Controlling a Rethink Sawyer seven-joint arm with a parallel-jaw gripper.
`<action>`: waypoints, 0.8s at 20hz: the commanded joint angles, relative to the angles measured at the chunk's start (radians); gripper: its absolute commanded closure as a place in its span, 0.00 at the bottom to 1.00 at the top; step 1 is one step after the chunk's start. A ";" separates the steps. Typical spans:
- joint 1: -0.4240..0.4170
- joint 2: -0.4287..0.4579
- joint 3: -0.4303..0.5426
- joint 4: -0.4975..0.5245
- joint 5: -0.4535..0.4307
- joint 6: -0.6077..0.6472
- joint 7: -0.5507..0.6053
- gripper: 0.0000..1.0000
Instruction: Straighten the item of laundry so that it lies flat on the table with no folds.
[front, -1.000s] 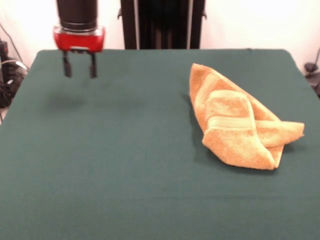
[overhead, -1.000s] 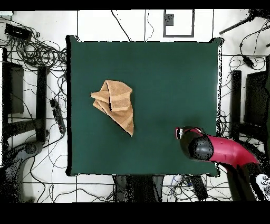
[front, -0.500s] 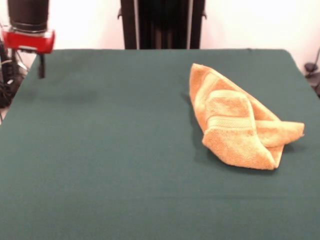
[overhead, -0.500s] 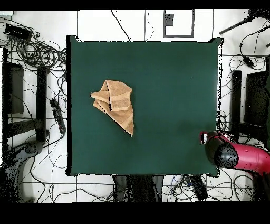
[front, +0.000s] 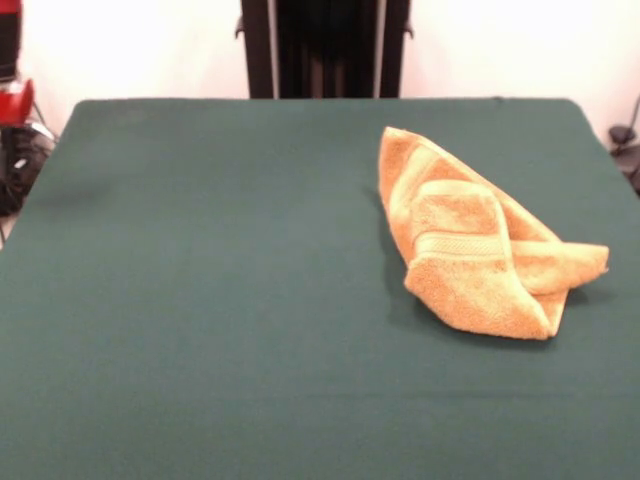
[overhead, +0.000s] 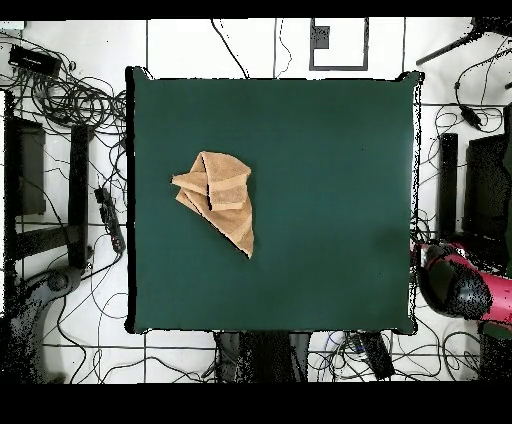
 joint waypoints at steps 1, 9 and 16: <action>-0.028 0.089 0.211 -0.118 -0.070 0.155 -0.464 0.00; -0.125 0.139 0.308 -0.201 -0.028 0.255 -0.664 0.00; -0.155 0.166 0.345 -0.275 -0.023 0.283 -0.774 0.00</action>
